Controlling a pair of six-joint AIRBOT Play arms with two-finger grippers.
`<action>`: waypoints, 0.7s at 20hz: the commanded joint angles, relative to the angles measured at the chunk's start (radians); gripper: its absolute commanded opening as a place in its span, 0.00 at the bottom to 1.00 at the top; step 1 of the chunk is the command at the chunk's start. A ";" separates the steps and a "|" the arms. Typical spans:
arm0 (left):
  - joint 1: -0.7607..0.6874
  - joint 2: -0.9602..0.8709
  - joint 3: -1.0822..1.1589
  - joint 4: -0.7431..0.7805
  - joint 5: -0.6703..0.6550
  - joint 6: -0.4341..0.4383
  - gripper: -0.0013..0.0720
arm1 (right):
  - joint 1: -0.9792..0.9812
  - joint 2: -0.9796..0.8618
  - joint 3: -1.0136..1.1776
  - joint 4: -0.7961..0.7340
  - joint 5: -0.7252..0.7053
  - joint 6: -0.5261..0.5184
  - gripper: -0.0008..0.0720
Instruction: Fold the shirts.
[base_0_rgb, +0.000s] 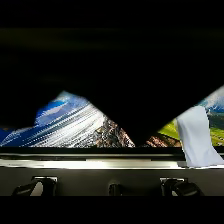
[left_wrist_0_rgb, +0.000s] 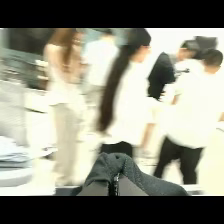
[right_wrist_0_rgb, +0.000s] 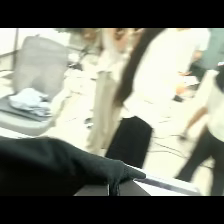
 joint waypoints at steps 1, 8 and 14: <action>0.014 0.011 0.016 0.193 -0.148 -0.044 0.05 | 0.000 0.019 0.016 -0.079 0.154 -0.009 0.06; -0.004 0.006 -0.440 0.197 -0.376 -0.044 0.05 | 0.000 -0.161 -0.172 -0.125 0.596 -0.138 0.06; -0.120 -0.261 -0.853 0.171 -0.058 0.042 0.06 | 0.000 -0.477 -0.466 -0.124 -0.031 0.097 0.06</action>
